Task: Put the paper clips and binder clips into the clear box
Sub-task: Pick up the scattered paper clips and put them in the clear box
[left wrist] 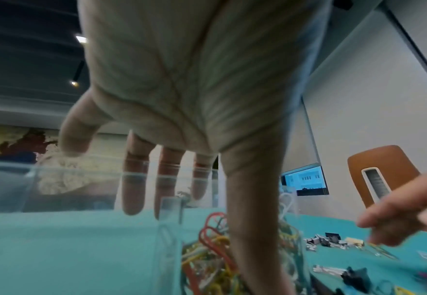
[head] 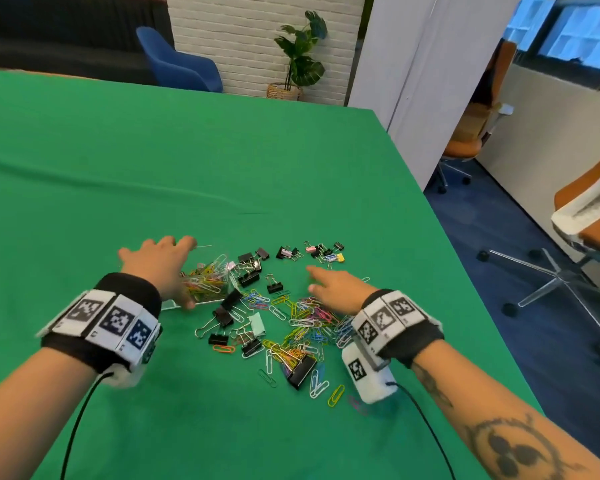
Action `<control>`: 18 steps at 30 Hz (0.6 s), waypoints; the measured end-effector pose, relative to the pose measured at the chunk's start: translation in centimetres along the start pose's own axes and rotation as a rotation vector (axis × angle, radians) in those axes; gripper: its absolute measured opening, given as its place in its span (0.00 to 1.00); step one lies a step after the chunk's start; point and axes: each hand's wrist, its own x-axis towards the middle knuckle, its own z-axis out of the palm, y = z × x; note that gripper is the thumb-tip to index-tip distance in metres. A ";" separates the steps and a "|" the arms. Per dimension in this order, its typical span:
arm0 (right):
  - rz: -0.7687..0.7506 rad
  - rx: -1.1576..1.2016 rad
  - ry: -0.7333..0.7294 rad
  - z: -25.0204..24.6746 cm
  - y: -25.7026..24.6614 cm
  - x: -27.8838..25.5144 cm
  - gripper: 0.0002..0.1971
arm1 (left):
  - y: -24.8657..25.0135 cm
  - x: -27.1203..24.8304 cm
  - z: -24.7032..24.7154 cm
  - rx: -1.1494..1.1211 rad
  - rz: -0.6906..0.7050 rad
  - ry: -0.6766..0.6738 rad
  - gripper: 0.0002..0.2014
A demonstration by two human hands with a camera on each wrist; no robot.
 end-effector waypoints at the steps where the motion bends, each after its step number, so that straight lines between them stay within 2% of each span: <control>1: 0.033 0.000 0.053 -0.5 0.7 0.2 0.25 | 0.2 0.0 0.2 -0.011 0.004 0.016 0.48; 3: 0.097 -0.054 0.094 -1.2 1.8 1.4 0.24 | 0.5 -0.1 0.3 -0.040 0.011 0.010 0.42; 6: 0.141 -0.141 0.068 -1.3 2.6 3.3 0.26 | 0.7 -0.4 0.3 -0.091 0.013 -0.003 0.37; 11: 0.167 -0.183 0.122 -2.3 3.5 4.2 0.26 | 0.8 -0.7 0.3 -0.106 0.013 -0.008 0.37; 13: 0.135 -0.228 0.090 -2.5 3.8 3.8 0.25 | 0.8 -0.6 0.4 -0.102 0.016 0.006 0.38; 16: 0.001 -0.358 0.022 -1.5 3.4 2.9 0.27 | 0.8 -0.6 0.6 -0.086 0.026 0.028 0.38; 18: -0.067 -0.347 -0.012 -0.6 3.1 2.1 0.28 | 0.7 -0.7 0.8 -0.084 0.034 0.036 0.38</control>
